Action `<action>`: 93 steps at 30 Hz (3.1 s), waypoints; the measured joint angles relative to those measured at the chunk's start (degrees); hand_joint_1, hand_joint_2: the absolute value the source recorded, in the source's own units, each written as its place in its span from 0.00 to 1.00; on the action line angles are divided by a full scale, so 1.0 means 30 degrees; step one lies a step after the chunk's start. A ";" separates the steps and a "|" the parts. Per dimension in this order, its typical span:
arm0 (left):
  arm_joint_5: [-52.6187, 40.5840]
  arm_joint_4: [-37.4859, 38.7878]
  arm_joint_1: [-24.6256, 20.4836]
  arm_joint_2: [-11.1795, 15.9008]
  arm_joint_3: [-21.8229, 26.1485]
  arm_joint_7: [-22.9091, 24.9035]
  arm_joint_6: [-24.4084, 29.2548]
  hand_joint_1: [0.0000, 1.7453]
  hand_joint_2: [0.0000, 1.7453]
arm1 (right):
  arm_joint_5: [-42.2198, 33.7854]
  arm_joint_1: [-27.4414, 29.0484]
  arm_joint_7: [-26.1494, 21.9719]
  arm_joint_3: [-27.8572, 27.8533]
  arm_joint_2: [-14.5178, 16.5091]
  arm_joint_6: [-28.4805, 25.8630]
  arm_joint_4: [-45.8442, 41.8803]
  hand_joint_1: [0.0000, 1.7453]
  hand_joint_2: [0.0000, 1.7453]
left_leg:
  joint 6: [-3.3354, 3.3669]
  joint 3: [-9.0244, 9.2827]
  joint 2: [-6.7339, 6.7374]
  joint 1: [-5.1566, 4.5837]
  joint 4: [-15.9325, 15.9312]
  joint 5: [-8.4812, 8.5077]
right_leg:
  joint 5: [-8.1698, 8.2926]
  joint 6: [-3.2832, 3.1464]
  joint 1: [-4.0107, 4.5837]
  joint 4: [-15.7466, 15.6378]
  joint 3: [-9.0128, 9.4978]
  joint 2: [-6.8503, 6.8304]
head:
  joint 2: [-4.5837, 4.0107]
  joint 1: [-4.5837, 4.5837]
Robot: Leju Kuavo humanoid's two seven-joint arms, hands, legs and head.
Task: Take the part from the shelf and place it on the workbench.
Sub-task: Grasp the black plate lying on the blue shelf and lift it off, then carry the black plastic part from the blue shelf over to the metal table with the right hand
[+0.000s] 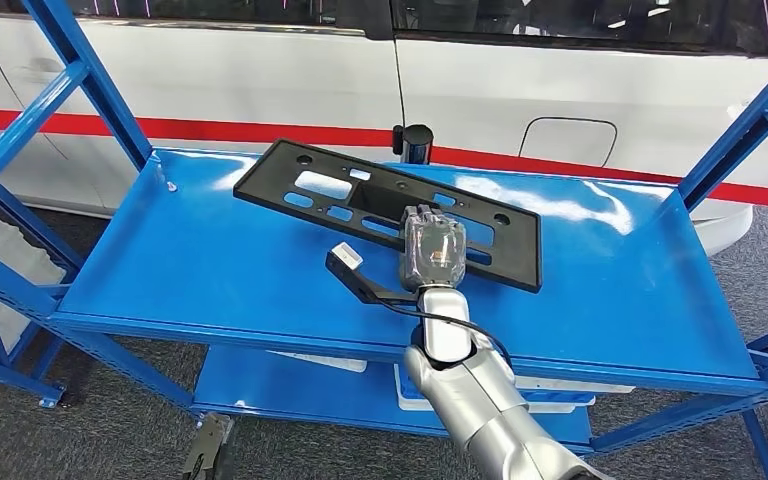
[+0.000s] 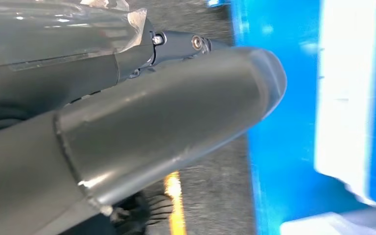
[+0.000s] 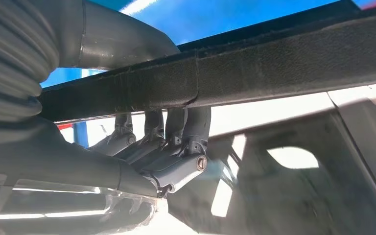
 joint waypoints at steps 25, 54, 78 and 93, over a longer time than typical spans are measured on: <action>0.1486 -0.0148 -0.0794 -0.0461 -0.0814 0.0217 -0.2257 0.00 1.00 | -0.2664 0.4497 -0.6855 -0.3204 -0.0725 -0.0246 -1.6472 1.00 1.00 | 0.0002 -0.0025 0.0002 0.0001 0.0000 -0.0003 | 0.0000 0.0001 0.0001 0.0001 -0.0019 0.0003 | 0.0000 -0.0002; 0.3697 0.0109 -0.0129 0.0106 0.1379 0.4556 -0.1256 0.00 1.00 | -1.6792 0.4985 -0.9940 -0.5605 -0.1431 0.1957 -1.9459 1.00 1.00 | -0.0226 -0.1978 0.0085 0.0184 0.5731 -0.3253 | -0.0164 -0.0687 -0.0070 0.0972 -0.0729 -0.0024 | 0.0000 -0.0022; 0.3710 0.0195 0.0509 0.0244 0.1448 0.4443 -0.0528 0.00 1.00 | -1.8722 0.4919 -1.0912 -0.5730 -0.2574 0.1791 -1.9521 1.00 1.00 | 0.0181 -0.0982 0.0140 -0.0238 0.0572 0.0537 | -0.1316 -0.0278 0.0046 0.0539 0.1073 -0.0113 | 0.0000 0.0062; 0.3847 0.0217 0.0695 0.0335 0.1479 0.3476 0.0104 0.00 1.00 | -2.1343 0.4949 -1.1211 -0.5874 -0.2541 0.2761 -1.9022 1.00 1.00 | 0.0319 0.1454 0.0065 -0.0084 0.0113 -0.1243 | 0.0751 0.0285 -0.0013 0.0561 -0.0999 -0.0234 | 0.0000 -0.0020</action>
